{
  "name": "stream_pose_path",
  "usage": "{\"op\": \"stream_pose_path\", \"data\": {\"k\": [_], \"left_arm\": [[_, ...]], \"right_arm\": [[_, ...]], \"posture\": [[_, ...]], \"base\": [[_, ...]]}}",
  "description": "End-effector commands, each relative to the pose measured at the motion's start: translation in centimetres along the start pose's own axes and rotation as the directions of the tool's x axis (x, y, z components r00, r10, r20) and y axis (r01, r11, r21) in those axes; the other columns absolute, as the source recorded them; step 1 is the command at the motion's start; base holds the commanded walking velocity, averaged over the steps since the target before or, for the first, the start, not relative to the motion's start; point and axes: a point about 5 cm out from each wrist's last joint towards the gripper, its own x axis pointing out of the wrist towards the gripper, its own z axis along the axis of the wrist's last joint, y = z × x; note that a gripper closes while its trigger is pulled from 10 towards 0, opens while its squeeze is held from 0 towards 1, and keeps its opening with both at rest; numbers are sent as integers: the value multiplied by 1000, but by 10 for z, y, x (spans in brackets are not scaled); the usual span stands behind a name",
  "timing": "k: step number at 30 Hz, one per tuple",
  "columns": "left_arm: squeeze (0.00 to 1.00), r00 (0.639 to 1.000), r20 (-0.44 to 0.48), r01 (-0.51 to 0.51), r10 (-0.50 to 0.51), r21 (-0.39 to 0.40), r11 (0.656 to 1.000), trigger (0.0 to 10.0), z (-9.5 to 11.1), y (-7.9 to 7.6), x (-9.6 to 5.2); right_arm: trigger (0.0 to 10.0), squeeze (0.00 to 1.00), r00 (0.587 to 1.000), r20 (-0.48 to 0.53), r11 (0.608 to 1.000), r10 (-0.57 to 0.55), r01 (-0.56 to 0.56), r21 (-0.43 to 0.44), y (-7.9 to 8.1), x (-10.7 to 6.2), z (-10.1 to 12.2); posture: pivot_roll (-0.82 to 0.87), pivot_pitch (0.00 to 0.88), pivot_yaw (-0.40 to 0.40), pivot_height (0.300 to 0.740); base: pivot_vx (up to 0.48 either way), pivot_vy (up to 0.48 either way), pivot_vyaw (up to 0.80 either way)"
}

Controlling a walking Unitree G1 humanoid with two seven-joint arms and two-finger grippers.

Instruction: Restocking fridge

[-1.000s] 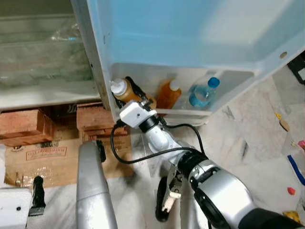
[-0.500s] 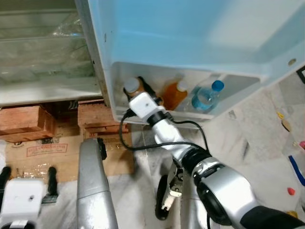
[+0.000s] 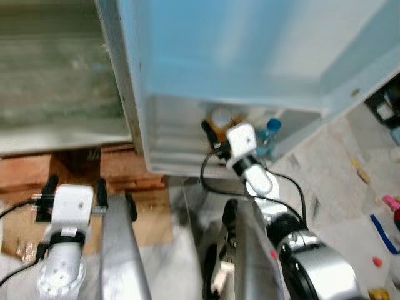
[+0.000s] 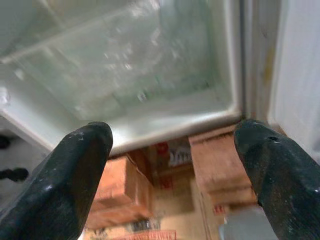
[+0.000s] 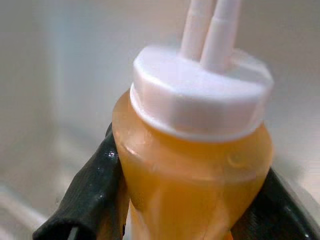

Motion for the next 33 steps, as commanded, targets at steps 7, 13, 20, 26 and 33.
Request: {"op": "stream_pose_path", "data": {"k": [7,13,20,26,33], "left_arm": [[0,1000,-11,13,-13,-11,1000,10000,-9,-8,14],[0,1000,-6,4,-4,-12,1000,10000,-10,-10,16],[0,1000,-15,-4,4,-9,1000,10000,-12,-8,5],[0,1000,-12,-3,3,-14,1000,10000,-8,-6,-3],[0,1000,-23,-5,5,-25,1000,10000,0,-3,-20]], "right_arm": [[10000,0,985,-123,990,-125,131,49,-25,-5,-12],[10000,0,986,-132,992,-106,114,49,-15,5,-8],[10000,0,994,-70,994,-86,90,62,2,14,2],[10000,0,999,-46,996,-12,16,90,30,23,7],[10000,0,988,-155,996,-14,26,80,51,22,-5]], "posture": [[184,8,-126,508],[187,24,-134,508],[211,69,-142,508],[231,113,-143,508],[284,185,-150,508]], "base": [[0,0,0],[0,0,0],[0,0,0],[0,0,0],[0,0,0]]}}
